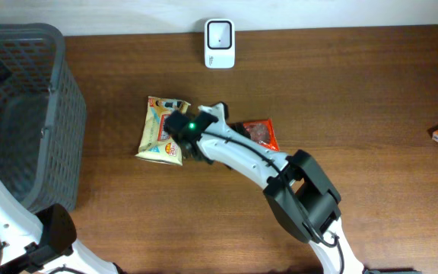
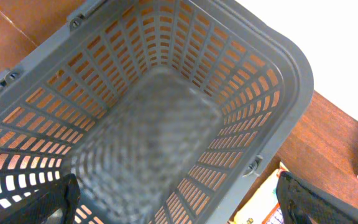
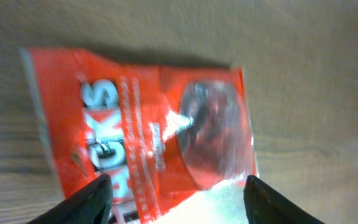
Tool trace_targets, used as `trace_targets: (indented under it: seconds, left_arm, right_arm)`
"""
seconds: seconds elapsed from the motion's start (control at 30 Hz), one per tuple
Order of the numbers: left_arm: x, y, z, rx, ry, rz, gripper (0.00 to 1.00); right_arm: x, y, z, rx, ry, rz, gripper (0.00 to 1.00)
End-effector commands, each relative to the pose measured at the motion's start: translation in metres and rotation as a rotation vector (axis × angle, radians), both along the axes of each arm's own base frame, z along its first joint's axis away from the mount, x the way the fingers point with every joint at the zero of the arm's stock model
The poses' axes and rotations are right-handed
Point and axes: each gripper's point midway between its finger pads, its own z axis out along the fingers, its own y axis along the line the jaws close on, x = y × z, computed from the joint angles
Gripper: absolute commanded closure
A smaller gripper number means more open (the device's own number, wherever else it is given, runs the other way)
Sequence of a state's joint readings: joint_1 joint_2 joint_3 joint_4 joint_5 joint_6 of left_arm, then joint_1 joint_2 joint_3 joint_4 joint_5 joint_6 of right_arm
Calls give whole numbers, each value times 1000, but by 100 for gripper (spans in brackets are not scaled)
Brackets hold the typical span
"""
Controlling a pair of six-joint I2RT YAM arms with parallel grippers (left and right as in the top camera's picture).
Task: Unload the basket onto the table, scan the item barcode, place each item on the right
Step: 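Lift the red snack bag and hold it at the white scanner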
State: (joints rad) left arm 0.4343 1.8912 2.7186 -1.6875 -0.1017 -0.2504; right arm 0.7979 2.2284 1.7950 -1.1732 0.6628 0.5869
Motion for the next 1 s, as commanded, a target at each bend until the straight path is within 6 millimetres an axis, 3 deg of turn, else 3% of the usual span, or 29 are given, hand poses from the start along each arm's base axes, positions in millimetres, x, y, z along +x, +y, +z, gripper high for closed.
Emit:
trace_targets:
  seconds: [0.0,0.07,0.2,0.33,0.47,0.6,0.73,0.8,0.9,0.97]
  left_arm:
    - [-5,-1,8,11,-22,4,1]
    - [-4,-1,8,11,-22,4,1]
    - [-4,-1,8,11,-22,4,1]
    - [-4,-1,8,11,-22,4,1]
    - [-5,-1,8,11,-22,4,1]
    - [-4,-1,8,11,-22,4,1]
    - [-4,-1,8,11,-22,4,1]
    - [-4,-1,8,11,-22,4,1]
    - [-4,-1,8,11,-22,4,1]
    - [-4,-1,8,11,-22,4,1]
  right_arm:
    - [-7,25,13,1,266,398,15]
    - [-26,30,6,15,393,505,8]
    - [-53,40,2,50,487,539,5]
    - [-63,46,-4,25,496,566,4]
    - [-41,24,-18,-65,400,485,1]
    - [-18,-5,-44,-49,349,387,1]
    - [4,-31,-48,-40,307,311,3]
    - [11,-40,-49,-27,298,285,24]
    - [13,-42,-50,-6,306,273,64]
    - [11,-39,-51,20,309,261,67]
